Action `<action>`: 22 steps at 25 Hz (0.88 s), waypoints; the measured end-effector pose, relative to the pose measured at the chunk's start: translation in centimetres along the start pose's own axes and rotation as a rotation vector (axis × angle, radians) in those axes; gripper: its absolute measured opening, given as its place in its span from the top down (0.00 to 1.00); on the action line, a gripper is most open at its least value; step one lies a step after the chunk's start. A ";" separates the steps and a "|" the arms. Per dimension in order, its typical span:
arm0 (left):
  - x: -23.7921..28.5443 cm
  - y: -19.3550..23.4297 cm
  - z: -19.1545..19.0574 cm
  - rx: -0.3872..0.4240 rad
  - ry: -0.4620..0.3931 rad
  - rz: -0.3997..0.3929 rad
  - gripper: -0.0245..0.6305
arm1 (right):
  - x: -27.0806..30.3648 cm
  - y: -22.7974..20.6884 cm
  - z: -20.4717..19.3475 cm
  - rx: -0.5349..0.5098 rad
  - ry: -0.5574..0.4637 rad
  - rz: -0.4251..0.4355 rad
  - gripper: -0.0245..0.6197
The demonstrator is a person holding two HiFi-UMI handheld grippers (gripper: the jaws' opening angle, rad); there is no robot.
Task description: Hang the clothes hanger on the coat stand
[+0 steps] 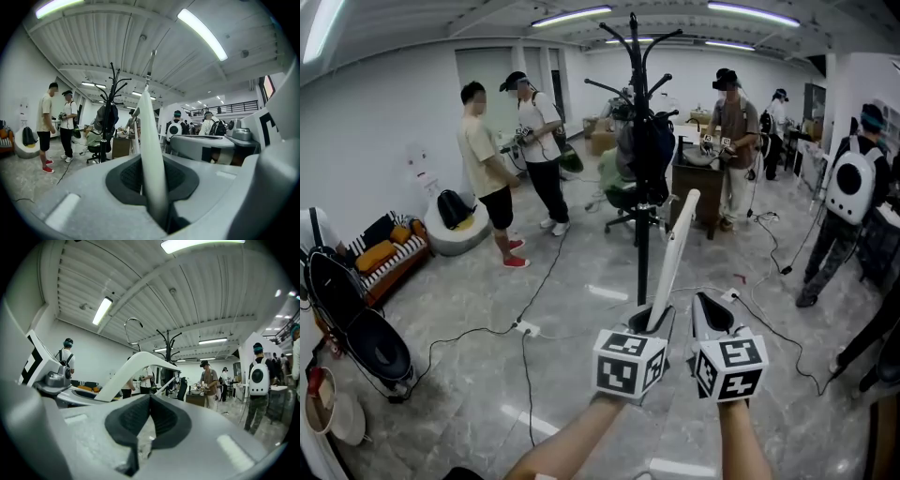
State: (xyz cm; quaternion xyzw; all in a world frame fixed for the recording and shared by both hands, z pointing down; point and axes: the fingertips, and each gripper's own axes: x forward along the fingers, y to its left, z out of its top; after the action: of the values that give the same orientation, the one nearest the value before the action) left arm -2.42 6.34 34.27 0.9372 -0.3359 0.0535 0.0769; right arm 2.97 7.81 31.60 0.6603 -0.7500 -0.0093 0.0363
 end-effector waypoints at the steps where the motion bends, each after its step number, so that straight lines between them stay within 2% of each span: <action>1: 0.6 -0.3 0.1 -0.002 0.001 0.001 0.87 | 0.0 -0.7 0.1 -0.001 -0.001 0.001 0.96; 5: 2.6 -0.8 0.2 -0.027 0.004 0.008 0.87 | 0.1 -3.0 0.0 -0.011 -0.001 0.004 0.96; 14: 6.8 -1.2 0.1 -0.018 0.012 0.005 0.87 | 1.9 -6.5 -0.5 -0.027 0.007 -0.001 0.96; 22: 10.5 1.7 1.1 -0.024 0.006 -0.012 0.87 | 6.4 -7.5 -0.6 -0.034 0.023 -0.013 0.96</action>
State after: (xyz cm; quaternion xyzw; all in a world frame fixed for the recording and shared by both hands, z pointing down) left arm 4.60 -1.73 34.95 0.9380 -0.3309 0.0517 0.0895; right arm 9.68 0.53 32.02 0.6646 -0.7450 -0.0150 0.0560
